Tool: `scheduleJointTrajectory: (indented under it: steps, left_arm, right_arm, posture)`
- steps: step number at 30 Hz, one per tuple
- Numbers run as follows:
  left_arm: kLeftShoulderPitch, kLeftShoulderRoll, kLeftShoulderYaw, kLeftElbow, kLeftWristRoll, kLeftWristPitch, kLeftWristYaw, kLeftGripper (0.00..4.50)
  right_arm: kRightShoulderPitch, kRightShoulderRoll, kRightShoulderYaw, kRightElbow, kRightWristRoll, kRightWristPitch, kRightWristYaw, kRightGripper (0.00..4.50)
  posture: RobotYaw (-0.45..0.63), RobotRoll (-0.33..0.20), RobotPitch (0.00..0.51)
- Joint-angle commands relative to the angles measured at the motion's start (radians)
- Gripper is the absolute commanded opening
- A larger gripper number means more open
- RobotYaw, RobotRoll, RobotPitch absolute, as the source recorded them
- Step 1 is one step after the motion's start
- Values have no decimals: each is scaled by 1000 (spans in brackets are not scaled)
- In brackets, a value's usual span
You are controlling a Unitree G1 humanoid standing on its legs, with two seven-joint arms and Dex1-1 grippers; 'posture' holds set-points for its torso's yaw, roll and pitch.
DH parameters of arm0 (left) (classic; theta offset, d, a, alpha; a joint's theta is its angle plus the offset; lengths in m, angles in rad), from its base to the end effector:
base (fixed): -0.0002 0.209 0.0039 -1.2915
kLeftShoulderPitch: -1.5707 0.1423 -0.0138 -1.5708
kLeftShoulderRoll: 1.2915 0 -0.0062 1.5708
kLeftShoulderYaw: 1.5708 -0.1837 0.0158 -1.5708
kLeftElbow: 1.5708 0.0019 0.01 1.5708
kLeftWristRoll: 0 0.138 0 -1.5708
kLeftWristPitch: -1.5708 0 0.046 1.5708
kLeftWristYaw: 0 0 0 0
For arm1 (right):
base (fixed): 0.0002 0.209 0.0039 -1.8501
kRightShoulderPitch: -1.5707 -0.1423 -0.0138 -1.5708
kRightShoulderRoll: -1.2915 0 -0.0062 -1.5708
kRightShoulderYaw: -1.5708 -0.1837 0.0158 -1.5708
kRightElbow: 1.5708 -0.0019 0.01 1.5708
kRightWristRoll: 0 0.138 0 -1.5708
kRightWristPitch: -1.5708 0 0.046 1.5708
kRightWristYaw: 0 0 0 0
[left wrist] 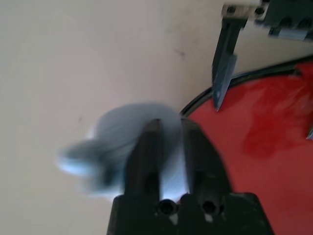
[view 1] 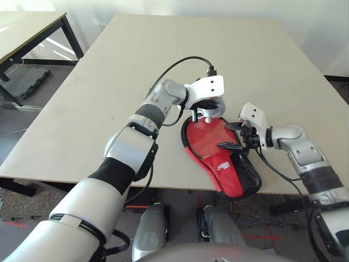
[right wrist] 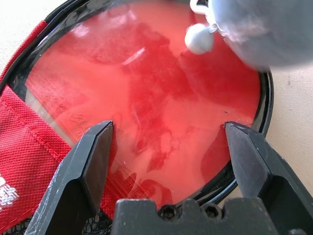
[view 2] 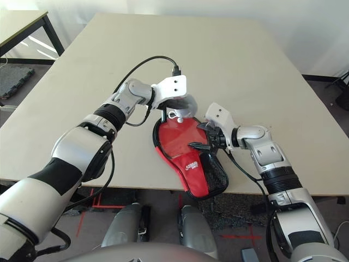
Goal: Store the ping-pong paddle in its case and zip it.
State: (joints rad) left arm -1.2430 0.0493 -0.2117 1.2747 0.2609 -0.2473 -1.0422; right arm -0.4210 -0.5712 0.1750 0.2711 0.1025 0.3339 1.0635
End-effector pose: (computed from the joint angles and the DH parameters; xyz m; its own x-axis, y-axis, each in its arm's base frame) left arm 0.3670 0.0636 0.1737 0.2292 -0.8482 -0.4775 0.9209 0.0300 0.3887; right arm 0.2783 -0.2309 0.0991 0.4253 0.7341 -0.5294 -0.8814 0.4689 -0.0579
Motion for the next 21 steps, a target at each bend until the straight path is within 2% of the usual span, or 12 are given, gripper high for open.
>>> scheduleJointTrajectory:
  steps: [1, 6, 7, 16, 21]
  left_arm:
    - [6, 2, 26, -30, -41, 31, -20, 2248]
    - [-10, 33, 79, -82, -112, 91, -71, 4233]
    - [-10, 40, 80, -92, -117, 99, -80, 4482]
    - [37, 114, 71, -190, -145, 162, -143, 4482]
    - [121, 188, 34, -308, -154, 246, -268, 4482]
  right_arm:
    - [54, 0, 75, 95, -67, 49, -22, 4500]
    - [40, 0, 83, 112, -70, 41, -17, 4500]
    - [36, 1, 85, 117, -71, 39, -16, 4500]
    - [7, 12, 93, 155, -76, 19, -12, 4500]
    - [3, 10, 94, 165, -77, 10, -9, 4500]
  posture:
    - [26, 0, 97]
    - [42, 0, 93]
    - [47, 0, 90]
    - [56, 0, 81]
    - [59, 0, 80]
